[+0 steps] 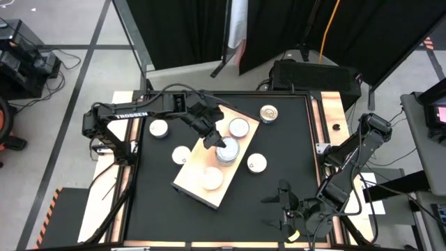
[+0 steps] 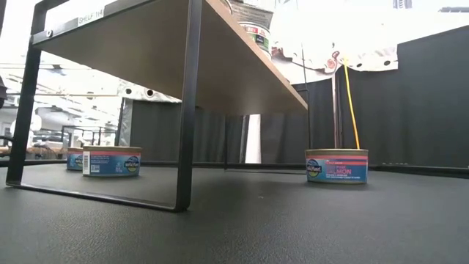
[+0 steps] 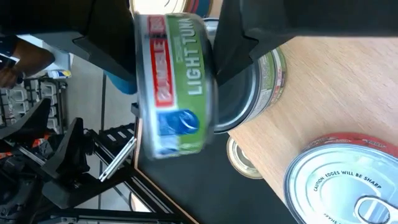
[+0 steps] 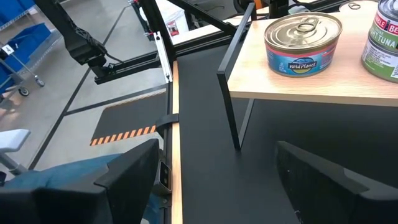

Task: Stack canned seafood by type on shelf
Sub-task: Stack the green tuna can on top of the other green tuna cans on the shelf, then stack the blue tuna can on top of the other blue tuna can on the shelf

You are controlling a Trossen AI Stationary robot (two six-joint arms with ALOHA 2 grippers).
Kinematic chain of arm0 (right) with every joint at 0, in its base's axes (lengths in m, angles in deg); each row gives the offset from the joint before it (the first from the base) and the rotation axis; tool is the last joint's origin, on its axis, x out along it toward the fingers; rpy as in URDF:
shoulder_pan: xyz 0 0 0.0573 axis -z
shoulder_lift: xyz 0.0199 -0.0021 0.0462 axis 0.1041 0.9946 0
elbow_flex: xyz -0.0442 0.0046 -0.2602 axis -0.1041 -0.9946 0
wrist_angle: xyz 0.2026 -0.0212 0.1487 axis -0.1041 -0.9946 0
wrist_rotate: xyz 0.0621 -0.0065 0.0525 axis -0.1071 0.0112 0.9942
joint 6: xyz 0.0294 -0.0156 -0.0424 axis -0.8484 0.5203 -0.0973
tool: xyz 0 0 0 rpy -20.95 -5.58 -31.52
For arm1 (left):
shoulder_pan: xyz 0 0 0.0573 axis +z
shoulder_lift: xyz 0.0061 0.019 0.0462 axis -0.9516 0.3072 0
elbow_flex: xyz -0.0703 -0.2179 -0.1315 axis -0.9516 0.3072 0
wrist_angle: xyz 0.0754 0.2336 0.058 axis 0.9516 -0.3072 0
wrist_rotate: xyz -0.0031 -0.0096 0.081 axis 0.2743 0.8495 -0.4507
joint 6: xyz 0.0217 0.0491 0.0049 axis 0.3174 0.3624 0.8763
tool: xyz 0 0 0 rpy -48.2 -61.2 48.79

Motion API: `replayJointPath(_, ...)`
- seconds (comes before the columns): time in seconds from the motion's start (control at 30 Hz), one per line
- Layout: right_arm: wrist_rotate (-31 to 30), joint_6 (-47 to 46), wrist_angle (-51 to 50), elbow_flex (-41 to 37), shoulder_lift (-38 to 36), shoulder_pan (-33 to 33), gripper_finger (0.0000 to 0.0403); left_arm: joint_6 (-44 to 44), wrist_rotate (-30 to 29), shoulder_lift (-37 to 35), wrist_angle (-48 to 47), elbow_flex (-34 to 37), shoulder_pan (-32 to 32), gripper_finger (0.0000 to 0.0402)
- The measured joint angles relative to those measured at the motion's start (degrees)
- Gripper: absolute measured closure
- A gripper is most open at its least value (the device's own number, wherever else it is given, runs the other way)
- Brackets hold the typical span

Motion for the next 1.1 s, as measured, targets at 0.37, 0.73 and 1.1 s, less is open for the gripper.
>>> replayJointPath(0.37, 0.0, 0.2, 0.0, 0.0, 0.0, 0.0, 0.0090, 1.4, -2.2, 0.0, -4.2, 0.0, 0.0, 0.0171)
replayJointPath(0.73, 0.0, 0.2, -0.3, 0.0, 0.0, 0.0, 0.0090, 3.1, -3.2, -1.3, -8.4, 0.0, 0.0, 0.0171)
replayJointPath(1.1, -6.6, -3.8, -10.0, 0.0, 0.2, 0.1, 0.0090, 4.9, -14.8, -16.5, -23.4, -2.1, -3.2, 0.0171)
